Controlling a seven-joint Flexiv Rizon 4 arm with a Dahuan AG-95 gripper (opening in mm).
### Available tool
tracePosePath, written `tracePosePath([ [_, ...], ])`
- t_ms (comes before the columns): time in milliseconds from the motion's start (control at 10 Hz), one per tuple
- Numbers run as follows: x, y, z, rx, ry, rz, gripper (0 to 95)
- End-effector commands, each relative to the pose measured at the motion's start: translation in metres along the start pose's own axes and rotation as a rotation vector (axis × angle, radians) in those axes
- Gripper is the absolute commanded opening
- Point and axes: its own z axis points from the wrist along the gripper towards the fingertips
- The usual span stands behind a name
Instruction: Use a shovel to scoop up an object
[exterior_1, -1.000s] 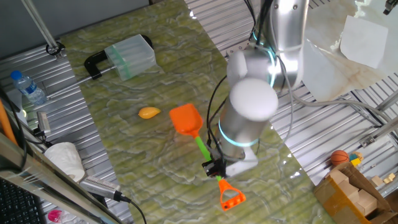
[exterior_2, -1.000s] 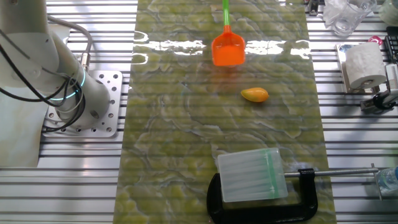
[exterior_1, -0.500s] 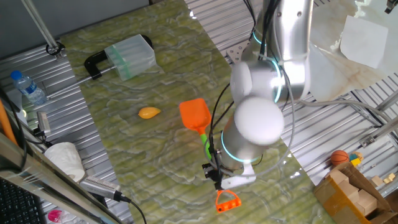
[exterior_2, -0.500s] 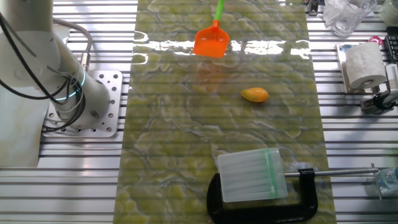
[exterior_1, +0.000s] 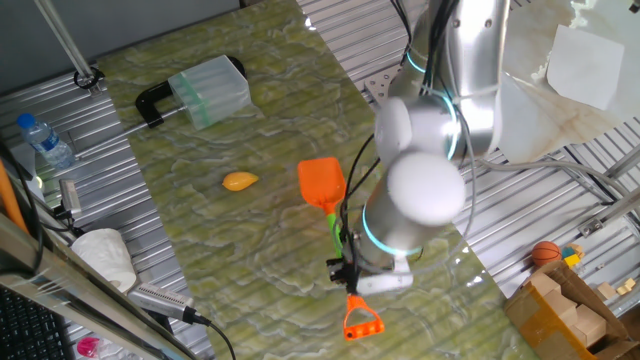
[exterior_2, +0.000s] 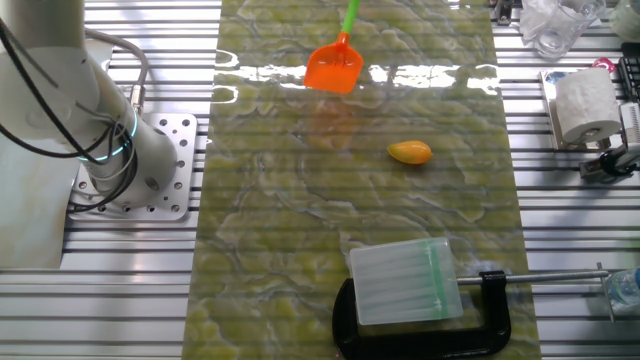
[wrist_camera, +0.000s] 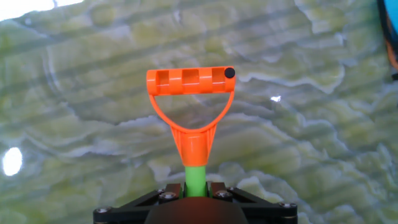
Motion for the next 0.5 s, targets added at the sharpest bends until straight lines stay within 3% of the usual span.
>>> tracePosePath([
  [100, -0.0018, -0.0018, 0.0008, 0.039, -0.158, -0.110, 0.0],
  [200, -0.0056, -0.0028, -0.0005, 0.052, -0.159, -0.108, 0.0],
  [400, -0.0109, -0.0035, -0.0025, 0.046, -0.123, -0.113, 0.0],
  [500, -0.0106, -0.0058, -0.0009, 0.029, -0.119, -0.100, 0.0],
])
